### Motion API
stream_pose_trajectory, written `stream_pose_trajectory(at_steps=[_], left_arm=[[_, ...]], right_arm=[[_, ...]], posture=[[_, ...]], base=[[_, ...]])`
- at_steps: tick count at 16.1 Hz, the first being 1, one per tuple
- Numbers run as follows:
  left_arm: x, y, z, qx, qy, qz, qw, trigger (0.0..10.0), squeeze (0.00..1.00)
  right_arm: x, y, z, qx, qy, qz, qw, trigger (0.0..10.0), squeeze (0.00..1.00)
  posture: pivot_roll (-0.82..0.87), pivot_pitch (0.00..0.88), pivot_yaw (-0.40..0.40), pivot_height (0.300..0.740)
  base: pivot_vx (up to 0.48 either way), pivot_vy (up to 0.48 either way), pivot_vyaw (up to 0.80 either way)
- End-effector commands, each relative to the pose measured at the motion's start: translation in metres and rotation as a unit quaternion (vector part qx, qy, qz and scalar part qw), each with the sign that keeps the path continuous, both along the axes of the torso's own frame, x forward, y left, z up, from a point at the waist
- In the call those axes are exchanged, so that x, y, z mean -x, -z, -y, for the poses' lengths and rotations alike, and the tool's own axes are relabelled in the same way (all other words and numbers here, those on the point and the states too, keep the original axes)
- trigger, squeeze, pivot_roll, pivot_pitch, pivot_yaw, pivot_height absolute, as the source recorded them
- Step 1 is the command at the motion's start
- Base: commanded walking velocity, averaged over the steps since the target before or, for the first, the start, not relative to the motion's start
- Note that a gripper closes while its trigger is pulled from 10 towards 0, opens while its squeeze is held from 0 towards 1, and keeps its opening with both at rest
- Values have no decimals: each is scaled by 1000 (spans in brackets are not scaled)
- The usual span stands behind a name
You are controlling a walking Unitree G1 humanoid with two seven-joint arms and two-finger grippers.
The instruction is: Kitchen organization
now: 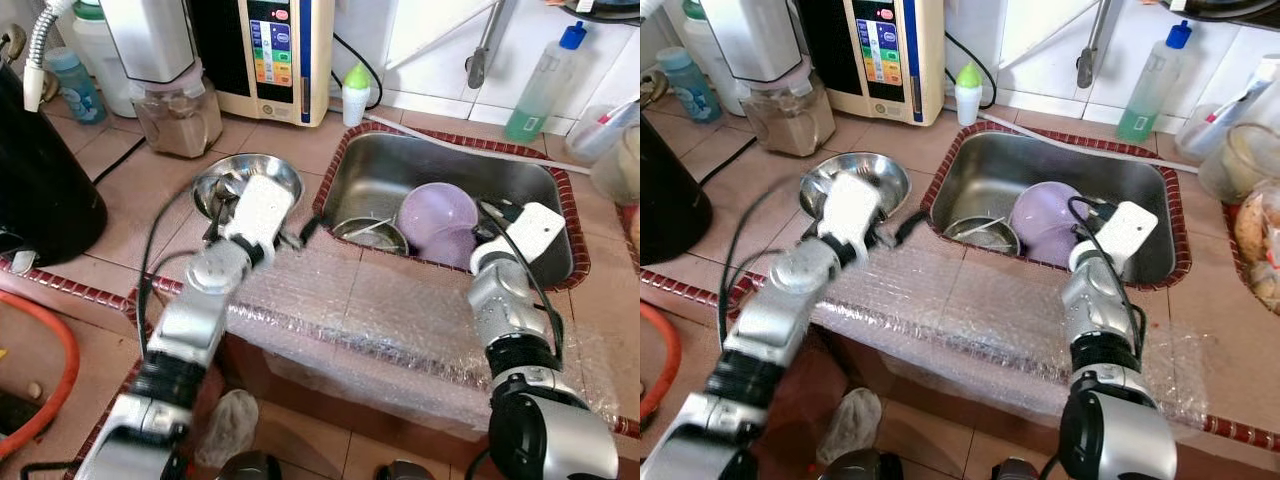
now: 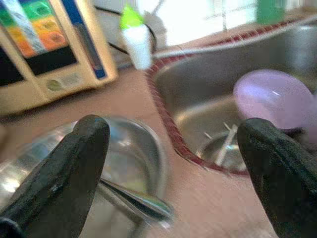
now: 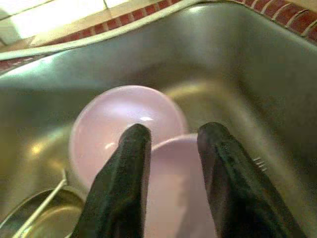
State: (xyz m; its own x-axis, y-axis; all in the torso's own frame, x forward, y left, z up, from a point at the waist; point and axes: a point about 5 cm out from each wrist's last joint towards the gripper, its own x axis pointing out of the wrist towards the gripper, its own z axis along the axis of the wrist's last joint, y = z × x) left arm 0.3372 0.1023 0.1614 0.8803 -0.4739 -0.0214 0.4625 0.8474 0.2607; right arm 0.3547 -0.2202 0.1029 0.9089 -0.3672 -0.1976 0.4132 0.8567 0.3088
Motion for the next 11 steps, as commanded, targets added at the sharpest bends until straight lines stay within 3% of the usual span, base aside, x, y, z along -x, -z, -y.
stream_pose_trajectory(at_steps=[1, 6, 9, 10, 11], left_arm=[[-5, 1, -6, 7, -24, -13, 1000, 10000, 1000], [-24, 2, -27, 49, -110, -53, 991, 10000, 1000], [-32, 2, -32, 72, -133, -72, 986, 10000, 1000], [-37, 6, -33, 87, -142, -98, 981, 10000, 1000], [-38, 7, -32, 94, -143, -105, 980, 10000, 1000]], right_arm=[[-1, 1, -2, -11, -5, 6, 1000, 10000, 1000], [6, -7, -13, 27, -67, 53, 996, 10000, 1000], [14, -10, -20, 55, -102, 70, 991, 10000, 1000], [23, -10, -26, 66, -127, 77, 987, 10000, 0], [25, -10, -27, 67, -130, 78, 986, 10000, 0]], posture=[[-74, 15, 35, 740], [-87, 29, 44, 740], [-103, 35, 54, 740], [-111, 39, 61, 740], [-112, 40, 62, 740]], base=[[0, 0, 0], [0, 0, 0], [0, 0, 0], [0, 0, 0], [0, 0, 0]])
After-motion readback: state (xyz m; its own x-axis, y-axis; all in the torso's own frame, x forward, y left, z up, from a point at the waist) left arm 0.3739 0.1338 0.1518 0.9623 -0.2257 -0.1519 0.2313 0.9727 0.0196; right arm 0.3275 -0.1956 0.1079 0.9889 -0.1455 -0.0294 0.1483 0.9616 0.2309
